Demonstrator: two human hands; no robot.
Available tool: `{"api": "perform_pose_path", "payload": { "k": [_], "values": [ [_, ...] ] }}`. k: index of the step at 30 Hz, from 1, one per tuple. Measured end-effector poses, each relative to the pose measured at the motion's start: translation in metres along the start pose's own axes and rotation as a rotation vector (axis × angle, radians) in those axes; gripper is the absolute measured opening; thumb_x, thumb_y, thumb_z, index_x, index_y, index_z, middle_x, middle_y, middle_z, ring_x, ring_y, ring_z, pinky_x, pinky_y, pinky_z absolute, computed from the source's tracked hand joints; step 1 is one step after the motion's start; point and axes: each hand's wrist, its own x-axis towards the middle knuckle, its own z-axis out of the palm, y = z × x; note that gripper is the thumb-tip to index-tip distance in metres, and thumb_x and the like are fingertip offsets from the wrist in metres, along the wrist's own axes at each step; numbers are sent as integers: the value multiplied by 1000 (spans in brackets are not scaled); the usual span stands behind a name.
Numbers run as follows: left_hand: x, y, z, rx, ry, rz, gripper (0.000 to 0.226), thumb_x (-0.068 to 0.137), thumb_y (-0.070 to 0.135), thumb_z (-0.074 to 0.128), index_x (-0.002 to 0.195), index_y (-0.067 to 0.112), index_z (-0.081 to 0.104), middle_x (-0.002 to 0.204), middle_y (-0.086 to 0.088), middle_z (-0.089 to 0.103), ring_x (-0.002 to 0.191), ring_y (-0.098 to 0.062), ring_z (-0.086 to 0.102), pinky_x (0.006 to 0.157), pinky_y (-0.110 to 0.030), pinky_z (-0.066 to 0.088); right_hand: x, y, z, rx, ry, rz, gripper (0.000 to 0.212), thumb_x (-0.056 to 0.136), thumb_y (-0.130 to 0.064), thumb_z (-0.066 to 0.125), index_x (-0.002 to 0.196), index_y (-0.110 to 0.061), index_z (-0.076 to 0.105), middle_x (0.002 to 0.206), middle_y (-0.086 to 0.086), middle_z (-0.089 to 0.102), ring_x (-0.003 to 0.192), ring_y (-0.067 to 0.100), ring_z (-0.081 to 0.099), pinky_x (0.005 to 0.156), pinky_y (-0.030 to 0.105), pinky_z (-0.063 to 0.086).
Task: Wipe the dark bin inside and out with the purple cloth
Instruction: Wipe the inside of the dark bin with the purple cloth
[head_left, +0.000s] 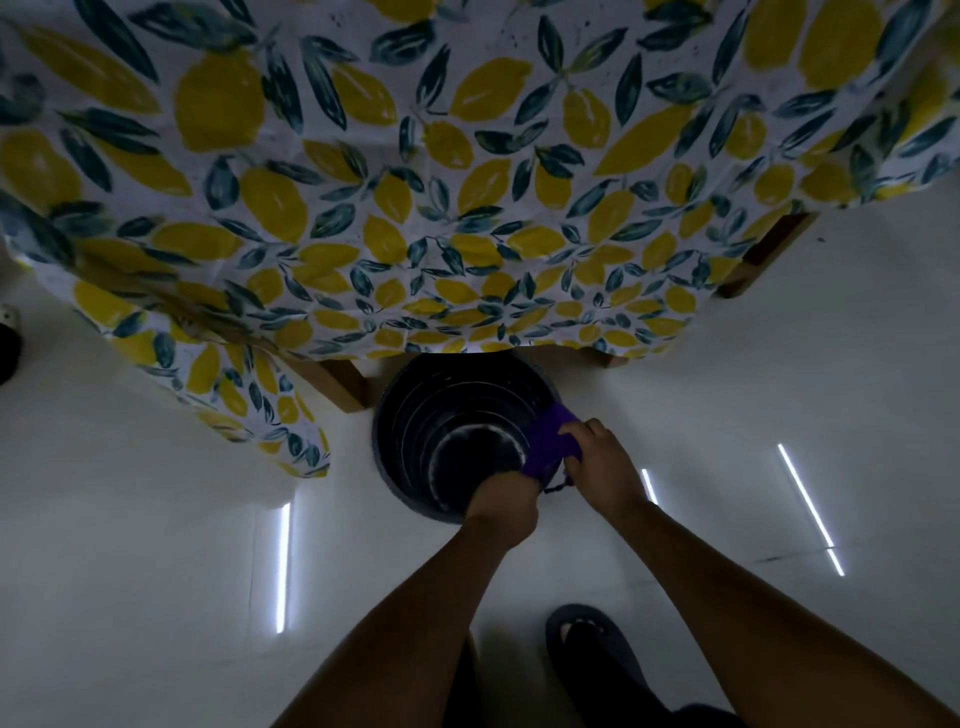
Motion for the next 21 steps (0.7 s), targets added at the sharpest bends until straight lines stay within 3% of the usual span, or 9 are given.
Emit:
{"api": "perform_pose_path", "payload": {
  "k": [5, 9, 13, 15, 21],
  "values": [
    [3, -3, -37, -108, 240, 41, 31, 93, 21, 42, 117, 9, 58, 116, -16, 66, 106, -34, 63, 91, -41, 51, 10, -19, -23, 156, 147, 89, 35, 88, -6, 58, 123, -8, 57, 120, 15, 41, 98, 27, 56, 89, 27, 46],
    [8, -11, -50, -248, 408, 18, 20, 94, 20, 46, 102, 15, 63, 105, -11, 70, 101, -32, 65, 84, -37, 49, 10, -31, -43, 209, 231, 86, 28, 89, -6, 57, 117, -4, 57, 122, 12, 40, 95, 16, 50, 87, 17, 36],
    [15, -18, -49, -441, 422, 46, 29, 99, 20, 44, 119, 13, 63, 115, -11, 70, 104, -28, 64, 86, -32, 47, 22, -32, -64, 180, 279, 96, 16, 85, -10, 62, 100, -5, 64, 115, 10, 46, 90, 13, 47, 77, 15, 32],
    [16, -18, -45, -563, 434, 53, 26, 98, 17, 45, 112, 11, 66, 109, -10, 71, 97, -25, 65, 79, -25, 43, 25, -28, -73, 170, 297, 112, 13, 82, -10, 62, 94, -6, 64, 105, 11, 53, 87, 20, 52, 72, 21, 33],
    [21, -18, -28, -670, 364, -85, 25, 99, 27, 45, 85, 13, 62, 82, -1, 62, 76, -17, 54, 64, -22, 31, 9, -14, -79, 199, 353, 242, 12, 78, -13, 67, 78, -9, 57, 85, 7, 53, 76, 21, 51, 66, 26, 32]
  ]
}}
